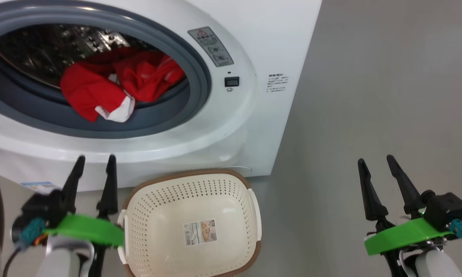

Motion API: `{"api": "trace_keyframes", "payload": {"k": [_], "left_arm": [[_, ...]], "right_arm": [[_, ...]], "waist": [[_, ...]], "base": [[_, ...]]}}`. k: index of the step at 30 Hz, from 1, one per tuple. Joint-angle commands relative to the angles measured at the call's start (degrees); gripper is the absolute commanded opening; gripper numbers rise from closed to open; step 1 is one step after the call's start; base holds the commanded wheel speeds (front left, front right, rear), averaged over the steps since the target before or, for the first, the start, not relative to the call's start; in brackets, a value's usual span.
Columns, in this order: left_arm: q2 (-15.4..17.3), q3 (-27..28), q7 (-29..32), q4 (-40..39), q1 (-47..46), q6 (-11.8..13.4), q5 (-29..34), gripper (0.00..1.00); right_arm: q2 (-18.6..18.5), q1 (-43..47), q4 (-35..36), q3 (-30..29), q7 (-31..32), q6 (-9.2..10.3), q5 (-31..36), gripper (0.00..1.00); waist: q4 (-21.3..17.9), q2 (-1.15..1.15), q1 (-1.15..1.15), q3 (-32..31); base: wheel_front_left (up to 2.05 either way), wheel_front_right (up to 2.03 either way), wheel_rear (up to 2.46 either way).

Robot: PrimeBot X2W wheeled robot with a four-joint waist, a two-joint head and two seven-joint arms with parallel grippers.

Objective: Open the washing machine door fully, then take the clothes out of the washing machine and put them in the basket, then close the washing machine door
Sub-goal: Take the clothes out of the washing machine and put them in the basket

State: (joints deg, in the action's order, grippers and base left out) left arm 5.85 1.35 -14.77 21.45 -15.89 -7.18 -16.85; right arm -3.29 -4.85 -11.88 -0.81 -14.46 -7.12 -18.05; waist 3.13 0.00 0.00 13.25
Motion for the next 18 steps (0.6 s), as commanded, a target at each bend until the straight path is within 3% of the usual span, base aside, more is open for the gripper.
{"api": "trace_keyframes", "payload": {"k": [1,8,18], "left_arm": [[1.37,1.35,-0.23,0.84,-3.54,-0.31,1.08,1.00],[3.89,-0.98,-0.23,13.18,-16.22,-0.31,1.94,1.00],[9.69,-6.59,-0.23,27.82,-29.94,-0.31,-2.31,1.00]], "right_arm": [[-0.19,-2.17,1.62,1.77,-0.54,-0.36,-0.25,1.00],[0.20,-4.89,1.85,2.07,-0.54,-0.36,-0.51,1.00],[0.39,-7.24,2.06,2.83,-0.54,-0.36,-2.64,1.00]], "waist": [[-1.12,0.00,0.00,1.87],[-4.56,0.00,0.00,6.64],[-9.67,0.00,0.00,11.15]], "base": [[0.00,0.00,0.00],[0.00,0.00,0.00],[0.00,0.00,0.00]]}}
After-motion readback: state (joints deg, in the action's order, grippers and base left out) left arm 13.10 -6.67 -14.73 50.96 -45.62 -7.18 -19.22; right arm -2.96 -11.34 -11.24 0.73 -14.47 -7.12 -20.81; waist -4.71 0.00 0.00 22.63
